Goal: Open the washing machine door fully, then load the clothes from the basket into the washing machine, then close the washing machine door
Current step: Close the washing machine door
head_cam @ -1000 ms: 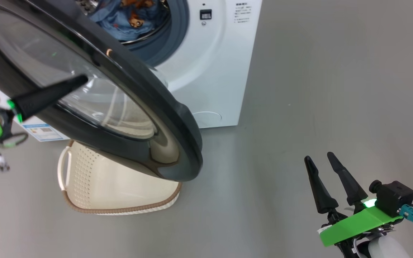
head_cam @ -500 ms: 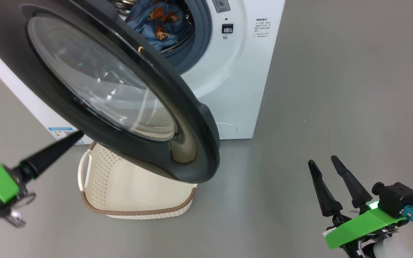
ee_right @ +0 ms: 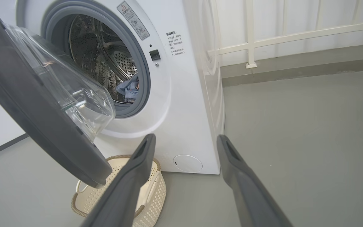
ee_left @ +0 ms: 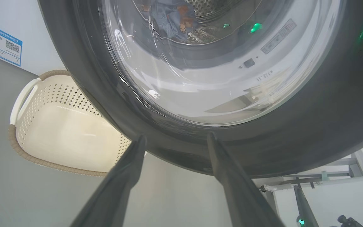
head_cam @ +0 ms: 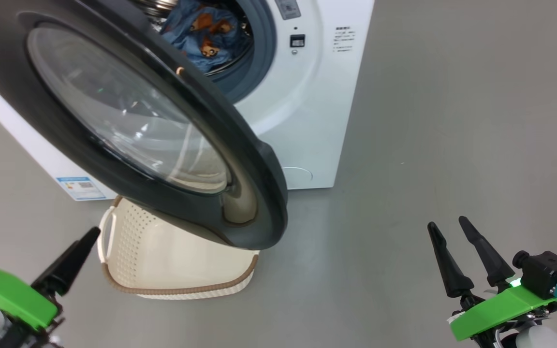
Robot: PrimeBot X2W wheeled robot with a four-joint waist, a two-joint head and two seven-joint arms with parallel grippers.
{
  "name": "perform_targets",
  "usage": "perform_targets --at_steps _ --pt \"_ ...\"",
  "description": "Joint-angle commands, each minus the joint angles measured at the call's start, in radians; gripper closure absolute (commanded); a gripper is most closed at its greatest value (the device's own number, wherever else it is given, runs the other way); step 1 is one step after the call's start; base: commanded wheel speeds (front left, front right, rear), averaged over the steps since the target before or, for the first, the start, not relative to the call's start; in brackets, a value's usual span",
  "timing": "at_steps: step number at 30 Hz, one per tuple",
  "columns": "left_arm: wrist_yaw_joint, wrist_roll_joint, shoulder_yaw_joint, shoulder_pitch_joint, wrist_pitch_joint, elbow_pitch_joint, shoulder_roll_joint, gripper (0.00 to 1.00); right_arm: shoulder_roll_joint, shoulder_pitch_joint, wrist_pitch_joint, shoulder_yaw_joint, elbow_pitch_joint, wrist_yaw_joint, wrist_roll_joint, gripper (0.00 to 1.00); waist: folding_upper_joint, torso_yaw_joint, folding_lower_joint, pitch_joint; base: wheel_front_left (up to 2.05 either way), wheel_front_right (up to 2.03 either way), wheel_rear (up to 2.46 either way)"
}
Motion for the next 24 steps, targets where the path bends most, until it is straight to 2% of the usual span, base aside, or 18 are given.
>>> perform_targets --at_steps 1,15,18,20,24 --pt "-0.003 0.016 0.036 -0.017 -0.022 -0.014 0.041 0.0 -0.017 -0.002 -0.005 0.014 -0.022 0.003 0.007 0.0 0.0 -0.008 0.0 0.004 0.0 0.0 0.0" --pt "-0.003 0.085 -0.194 0.049 -0.465 0.111 0.065 0.0 -0.024 -0.007 -0.005 -0.005 -0.018 0.003 0.008 0.0 0.0 -0.074 0.0 0.001 0.0 0.0 0.0" --pt "-0.003 0.134 -0.246 0.044 -0.549 0.158 0.075 0.0 -0.025 -0.007 -0.005 -0.012 -0.016 0.003 0.008 0.0 0.0 -0.087 0.0 -0.001 0.0 0.0 0.0" --pt "-0.003 0.169 -0.249 0.041 -0.561 0.178 0.068 0.0 -0.025 -0.006 -0.005 -0.017 -0.014 0.003 0.009 0.0 0.0 -0.091 0.0 -0.003 0.0 0.0 0.0" --pt "-0.003 0.324 -0.167 0.044 -0.564 0.187 0.026 0.0 -0.024 -0.001 -0.005 -0.028 -0.011 0.003 0.008 0.0 0.0 -0.094 0.0 -0.005 0.0 0.0 0.0"
